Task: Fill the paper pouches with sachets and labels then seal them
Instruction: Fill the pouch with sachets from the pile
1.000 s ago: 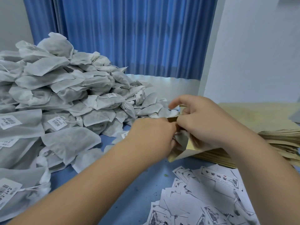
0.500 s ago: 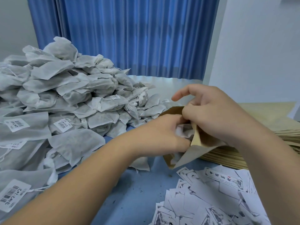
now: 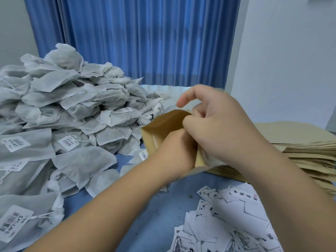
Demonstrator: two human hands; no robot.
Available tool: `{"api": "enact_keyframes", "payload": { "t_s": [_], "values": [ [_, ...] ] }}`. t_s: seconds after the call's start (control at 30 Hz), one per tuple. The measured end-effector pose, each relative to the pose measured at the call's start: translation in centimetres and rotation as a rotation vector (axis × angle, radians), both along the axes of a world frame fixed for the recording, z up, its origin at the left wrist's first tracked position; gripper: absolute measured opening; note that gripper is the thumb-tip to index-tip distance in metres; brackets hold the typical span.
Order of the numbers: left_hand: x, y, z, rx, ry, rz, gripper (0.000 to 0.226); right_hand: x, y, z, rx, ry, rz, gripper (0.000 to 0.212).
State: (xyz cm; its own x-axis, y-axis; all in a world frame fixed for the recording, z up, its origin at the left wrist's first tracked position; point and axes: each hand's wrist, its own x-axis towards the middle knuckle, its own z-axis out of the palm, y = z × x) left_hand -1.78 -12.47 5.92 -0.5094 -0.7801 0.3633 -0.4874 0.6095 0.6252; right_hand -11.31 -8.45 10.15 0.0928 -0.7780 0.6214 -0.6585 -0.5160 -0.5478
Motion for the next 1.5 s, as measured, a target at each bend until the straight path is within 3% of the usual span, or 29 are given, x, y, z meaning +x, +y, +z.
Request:
{"api": "enact_keyframes", "payload": {
  "t_s": [0.17,0.27,0.37,0.47,0.5,0.6,0.67,0.97,1.17,1.27,1.5],
  "values": [
    [1.4,0.1,1.4,0.153,0.189,-0.254,0.012,-2.3,-0.8,0.0,-0.094,0.098,-0.235,0.031],
    [3.8,-0.9,2.2,0.280,0.212,-0.288,0.016,-3.2,-1.2,-0.2,-0.078,0.131,-0.321,0.029],
    [6.4,-3.4,2.2,0.280,-0.101,-0.057,0.021,-3.8,-1.7,-0.7,-0.039,0.126,-0.365,0.029],
    [7.6,-5.4,0.5,0.144,-0.741,0.241,0.020,-4.0,-2.1,-1.0,0.000,0.128,-0.374,0.028],
    [7.5,-5.8,-0.5,0.132,-0.888,0.291,0.032,-4.0,-2.2,-1.1,0.009,0.127,-0.371,0.028],
    [6.9,-6.5,-3.0,0.252,-0.996,0.289,0.075,-4.1,-2.3,-1.2,0.013,0.120,-0.361,0.028],
    [6.6,-6.9,-3.9,0.220,-1.013,0.251,0.081,-4.2,-2.5,-1.3,0.004,0.115,-0.363,0.027],
    [7.3,-4.3,1.4,0.070,-0.757,0.147,0.039,-5.0,-2.7,-1.1,0.014,0.062,-0.383,0.028],
    [6.4,0.6,5.0,-0.365,-0.431,-0.028,0.044,-4.7,-2.6,-1.1,0.015,0.068,-0.359,0.027],
    [5.2,0.7,4.3,-0.569,-0.423,-0.046,0.044,-4.6,-2.3,-0.9,-0.001,0.051,-0.339,0.027],
    [2.4,-1.1,0.2,-0.693,-0.228,0.062,0.045,-3.3,-1.7,-0.4,-0.050,-0.007,-0.206,0.024]
  ]
}}
